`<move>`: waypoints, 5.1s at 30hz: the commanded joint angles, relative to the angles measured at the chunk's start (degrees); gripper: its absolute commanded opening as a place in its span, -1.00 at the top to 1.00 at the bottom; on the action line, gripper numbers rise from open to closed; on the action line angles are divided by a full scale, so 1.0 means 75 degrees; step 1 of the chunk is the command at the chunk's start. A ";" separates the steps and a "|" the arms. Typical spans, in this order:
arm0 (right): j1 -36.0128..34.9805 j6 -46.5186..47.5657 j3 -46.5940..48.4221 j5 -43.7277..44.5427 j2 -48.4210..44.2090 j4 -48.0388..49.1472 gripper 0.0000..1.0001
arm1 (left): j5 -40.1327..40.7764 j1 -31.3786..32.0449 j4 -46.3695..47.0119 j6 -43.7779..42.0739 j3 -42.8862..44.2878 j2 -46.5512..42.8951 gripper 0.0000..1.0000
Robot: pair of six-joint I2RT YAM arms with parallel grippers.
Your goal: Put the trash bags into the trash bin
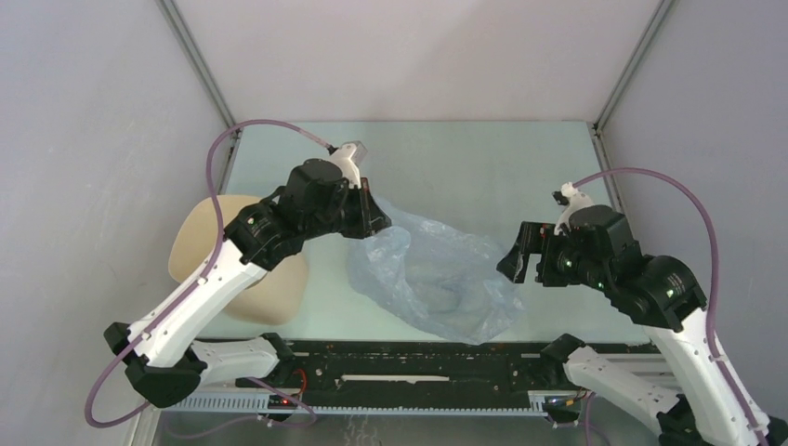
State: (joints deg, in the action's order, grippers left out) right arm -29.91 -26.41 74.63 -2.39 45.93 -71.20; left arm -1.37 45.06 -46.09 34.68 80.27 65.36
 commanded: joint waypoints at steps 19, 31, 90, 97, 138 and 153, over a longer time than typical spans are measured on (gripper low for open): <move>-0.4964 -0.5249 0.1638 0.5376 0.2910 -0.2753 -1.00 | 0.0165 -0.0170 0.0179 0.1259 0.0999 0.0446 1.00; -0.5560 -0.5639 0.0927 0.5353 0.2419 -0.2702 -1.00 | 0.0661 -0.0596 0.0342 0.1204 0.1045 0.0440 1.00; -0.1297 0.1138 -0.2135 0.3581 0.1917 0.5485 -1.00 | -0.0578 -0.1193 0.0238 0.1564 0.1601 0.0791 1.00; -0.0084 0.2655 -0.2804 0.2138 0.2473 0.7612 -0.99 | -0.0593 -0.1191 -0.0201 0.1555 0.1992 0.1061 1.00; 0.1621 0.0243 0.0370 -0.0012 0.0126 0.0657 1.00 | 0.4759 -0.1358 -0.4646 -0.0330 0.1279 -0.0646 -0.71; 0.1621 0.1163 0.2094 0.0424 0.0192 0.0128 1.00 | 0.3573 -0.2038 -0.3006 -0.0809 -0.0206 -0.0002 0.68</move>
State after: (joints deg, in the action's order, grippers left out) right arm -18.02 -21.15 85.82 -2.26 47.13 -68.79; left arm 29.12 29.98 -73.93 29.63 79.11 67.05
